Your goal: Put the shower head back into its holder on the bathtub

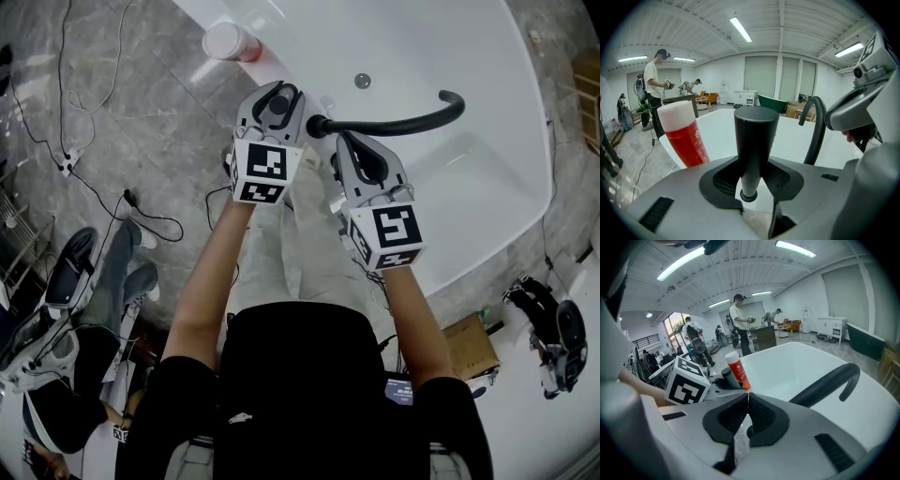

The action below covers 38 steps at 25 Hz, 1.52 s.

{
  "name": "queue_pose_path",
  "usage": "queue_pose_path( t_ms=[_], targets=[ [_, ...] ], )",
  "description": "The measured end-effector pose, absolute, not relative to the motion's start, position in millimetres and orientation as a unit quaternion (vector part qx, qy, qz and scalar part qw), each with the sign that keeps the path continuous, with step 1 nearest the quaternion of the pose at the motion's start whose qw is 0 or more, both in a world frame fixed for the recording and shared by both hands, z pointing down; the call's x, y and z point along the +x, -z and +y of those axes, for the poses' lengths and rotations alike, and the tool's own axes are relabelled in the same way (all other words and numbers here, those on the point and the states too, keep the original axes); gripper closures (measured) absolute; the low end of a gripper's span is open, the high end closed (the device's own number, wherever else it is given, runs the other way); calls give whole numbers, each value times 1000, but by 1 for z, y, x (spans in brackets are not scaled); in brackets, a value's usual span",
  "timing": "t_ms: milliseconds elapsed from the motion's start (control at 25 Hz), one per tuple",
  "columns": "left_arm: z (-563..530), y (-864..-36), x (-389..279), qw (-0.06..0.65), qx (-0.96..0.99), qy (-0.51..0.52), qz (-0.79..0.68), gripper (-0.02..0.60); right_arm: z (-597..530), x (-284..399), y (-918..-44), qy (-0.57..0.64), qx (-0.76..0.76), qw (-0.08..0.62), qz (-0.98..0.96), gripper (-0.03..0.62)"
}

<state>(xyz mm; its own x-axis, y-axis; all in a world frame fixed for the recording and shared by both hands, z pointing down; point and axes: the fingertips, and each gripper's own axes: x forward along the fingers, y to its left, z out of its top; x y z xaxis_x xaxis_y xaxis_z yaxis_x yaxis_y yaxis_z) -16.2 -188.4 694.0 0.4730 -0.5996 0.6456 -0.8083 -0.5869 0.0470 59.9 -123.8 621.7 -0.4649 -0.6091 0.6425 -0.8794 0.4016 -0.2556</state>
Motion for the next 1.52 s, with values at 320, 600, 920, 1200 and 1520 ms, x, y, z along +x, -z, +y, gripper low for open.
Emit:
queue_pose_path(
  t_ms=[320,600,920,1200,1520],
  targets=[
    [-171,-690,3,172,840,-306,-414,437,-108,81,-608,-289,465,230,-805,571],
    [-173,-694,4,172,843,-296,-414,437,-107,82,-613,-290,464,232,-804,571],
    [-172,-697,5,196,844,-297,-401,426,-106,81,-612,-290,463,233,-804,570],
    [-163,-691,3,204,848,-301,-385,382,-105,81,-603,-286,462,232,-807,571],
    [-145,-663,-13,201,846,-308,-386,382,-101,80,-580,-269,465,231,-811,571]
  ],
)
